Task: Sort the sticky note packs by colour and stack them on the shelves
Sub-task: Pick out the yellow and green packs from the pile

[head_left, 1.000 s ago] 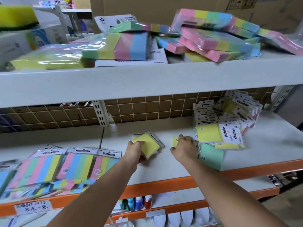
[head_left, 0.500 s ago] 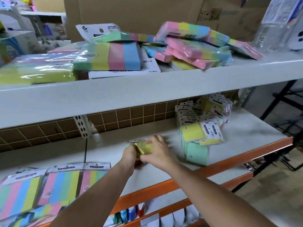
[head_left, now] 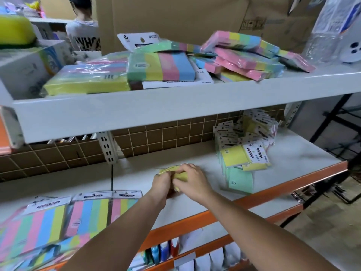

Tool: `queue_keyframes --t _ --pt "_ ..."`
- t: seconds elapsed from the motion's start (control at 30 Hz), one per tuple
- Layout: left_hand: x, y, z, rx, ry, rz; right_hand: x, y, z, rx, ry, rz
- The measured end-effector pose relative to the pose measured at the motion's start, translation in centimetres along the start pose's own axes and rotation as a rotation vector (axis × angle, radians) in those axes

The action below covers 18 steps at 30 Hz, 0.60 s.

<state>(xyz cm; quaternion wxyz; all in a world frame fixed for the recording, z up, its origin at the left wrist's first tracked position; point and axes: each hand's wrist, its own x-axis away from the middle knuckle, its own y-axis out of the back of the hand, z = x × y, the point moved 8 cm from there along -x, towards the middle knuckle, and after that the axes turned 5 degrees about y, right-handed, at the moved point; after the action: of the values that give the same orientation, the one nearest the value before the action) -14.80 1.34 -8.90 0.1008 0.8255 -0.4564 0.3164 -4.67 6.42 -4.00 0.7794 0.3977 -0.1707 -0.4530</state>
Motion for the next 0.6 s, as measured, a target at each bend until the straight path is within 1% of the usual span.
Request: queue_keyframes --t 0.07,0.13,0.2,0.27,0.37,0.43,0.5,0.57,0.6 --pt "0.3 0.2 0.0 0.028 -0.007 -0.015 0.2 0.6 -0.5 0.053 -0.051 -0.066" --pt "0.8 0.6 0.0 0.021 -0.015 -0.06 0.7 0.9 -2.0 0.055 -0.187 -0.097" --pt "1.1 0.9 0.6 0.004 -0.009 -0.094 1.5 -0.1 -4.1 -0.06 -0.367 -0.046" --pt "1.4 0.8 1.3 0.008 0.011 -0.117 2.2 -1.4 -5.4 -0.238 -0.459 0.018" --pt "2.0 -0.1 2.6 0.024 0.011 -0.135 3.0 -2.6 -6.3 -0.624 -0.493 0.085" --pt "2.5 -0.8 3.3 0.065 0.003 -0.156 3.5 -2.8 -6.9 -0.825 -0.519 0.094" --pt "3.2 -1.3 3.6 0.086 0.006 -0.189 3.6 -2.0 -7.9 -0.88 -0.52 0.046" --pt "3.3 -1.3 3.8 0.064 -0.006 -0.212 3.3 -0.7 -9.1 -0.82 -0.507 0.011" --pt "3.6 -1.3 3.7 0.037 -0.023 -0.225 3.2 -0.2 -9.8 -0.778 -0.503 0.024"
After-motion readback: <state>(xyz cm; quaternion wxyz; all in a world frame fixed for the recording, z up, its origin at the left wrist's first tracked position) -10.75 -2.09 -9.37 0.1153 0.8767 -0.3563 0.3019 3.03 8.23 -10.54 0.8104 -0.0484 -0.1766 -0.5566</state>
